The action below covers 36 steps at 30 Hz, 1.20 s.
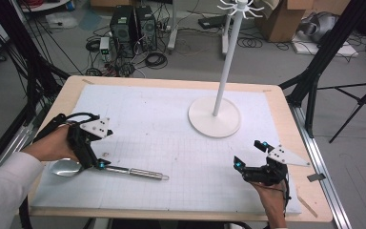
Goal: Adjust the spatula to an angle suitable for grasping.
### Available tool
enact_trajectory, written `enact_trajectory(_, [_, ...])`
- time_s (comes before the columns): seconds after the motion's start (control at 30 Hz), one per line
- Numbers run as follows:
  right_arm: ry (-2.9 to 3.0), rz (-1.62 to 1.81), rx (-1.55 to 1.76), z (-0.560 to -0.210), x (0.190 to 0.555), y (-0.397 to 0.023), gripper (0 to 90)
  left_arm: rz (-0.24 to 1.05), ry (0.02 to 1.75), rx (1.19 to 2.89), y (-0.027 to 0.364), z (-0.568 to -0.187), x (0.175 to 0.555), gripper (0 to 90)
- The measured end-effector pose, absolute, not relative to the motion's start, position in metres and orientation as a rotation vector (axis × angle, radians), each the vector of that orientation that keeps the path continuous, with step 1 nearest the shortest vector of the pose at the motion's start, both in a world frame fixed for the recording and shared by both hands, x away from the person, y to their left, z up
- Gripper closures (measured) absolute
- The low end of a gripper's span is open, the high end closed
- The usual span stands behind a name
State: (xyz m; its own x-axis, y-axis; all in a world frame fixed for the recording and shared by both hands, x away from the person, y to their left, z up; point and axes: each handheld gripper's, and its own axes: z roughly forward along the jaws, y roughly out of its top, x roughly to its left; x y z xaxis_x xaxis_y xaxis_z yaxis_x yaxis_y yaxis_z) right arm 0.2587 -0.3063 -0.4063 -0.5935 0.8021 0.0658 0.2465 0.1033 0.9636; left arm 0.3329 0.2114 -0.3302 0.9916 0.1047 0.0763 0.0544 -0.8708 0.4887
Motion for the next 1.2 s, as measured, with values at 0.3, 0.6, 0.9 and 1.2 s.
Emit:
enact_trajectory(0.3, [1.905,1.509,1.018,-0.406,0.259,-0.306,0.3,0.103,0.022,2.718,0.199,-0.337,0.336,2.2])
enact_trajectory(0.6, [1.903,1.509,1.017,-0.406,0.259,-0.306,0.3,0.027,-0.105,2.829,0.184,-0.353,0.338,2.7])
enact_trajectory(0.9, [1.900,1.512,1.014,-0.406,0.259,-0.306,0.4,-0.024,-0.189,2.844,0.177,-0.365,0.338,8.6])
enact_trajectory(1.2, [1.897,1.520,1.019,-0.406,0.258,-0.307,0.3,-0.020,-0.209,2.842,0.178,-0.377,0.338,12.4])
